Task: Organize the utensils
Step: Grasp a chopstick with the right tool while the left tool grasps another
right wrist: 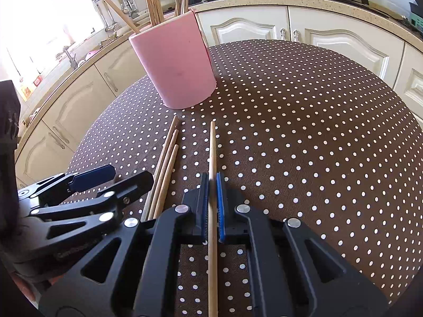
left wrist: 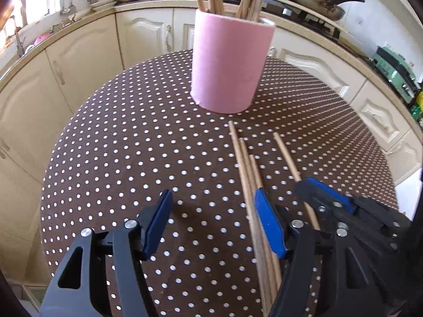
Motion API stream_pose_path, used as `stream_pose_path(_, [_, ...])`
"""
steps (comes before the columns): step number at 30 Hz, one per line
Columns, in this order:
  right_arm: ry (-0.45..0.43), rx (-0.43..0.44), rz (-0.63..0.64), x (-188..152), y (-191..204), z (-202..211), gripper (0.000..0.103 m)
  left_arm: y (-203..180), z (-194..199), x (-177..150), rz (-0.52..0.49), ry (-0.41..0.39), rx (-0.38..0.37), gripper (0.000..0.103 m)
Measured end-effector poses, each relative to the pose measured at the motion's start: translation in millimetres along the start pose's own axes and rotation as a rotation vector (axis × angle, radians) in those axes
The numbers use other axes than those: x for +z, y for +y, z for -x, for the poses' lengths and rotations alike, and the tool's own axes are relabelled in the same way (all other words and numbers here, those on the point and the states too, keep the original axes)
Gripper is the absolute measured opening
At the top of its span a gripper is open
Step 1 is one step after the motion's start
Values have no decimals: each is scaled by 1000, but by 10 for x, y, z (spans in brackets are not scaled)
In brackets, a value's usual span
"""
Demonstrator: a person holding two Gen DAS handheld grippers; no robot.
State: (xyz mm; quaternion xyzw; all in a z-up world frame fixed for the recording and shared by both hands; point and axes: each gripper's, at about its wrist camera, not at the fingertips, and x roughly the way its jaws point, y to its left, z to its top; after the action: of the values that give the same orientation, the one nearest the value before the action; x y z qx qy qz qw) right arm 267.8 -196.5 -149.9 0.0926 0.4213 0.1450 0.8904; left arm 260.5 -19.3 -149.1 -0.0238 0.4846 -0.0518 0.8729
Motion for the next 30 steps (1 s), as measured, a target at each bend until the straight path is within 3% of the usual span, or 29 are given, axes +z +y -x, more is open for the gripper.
stream_pose_path(5, [-1, 7, -7, 1, 1, 3, 7, -94, -26, 1, -26, -8, 29, 64])
stream_pose_path(17, [-2, 14, -18, -3, -29, 10, 7, -197, -221, 364, -29, 26, 35, 64])
stream_pose_path(21, [-2, 15, -18, -3, -32, 10, 7, -194, -234, 379, -41, 12, 40, 56])
stream_pose_path(26, [-4, 13, -23, -14, -34, 22, 7, -308, -314, 456, -70, 40, 96, 56])
stream_pose_path(30, [-5, 22, -34, -36, -55, 37, 7, -315, -332, 505, -50, 55, 90, 56])
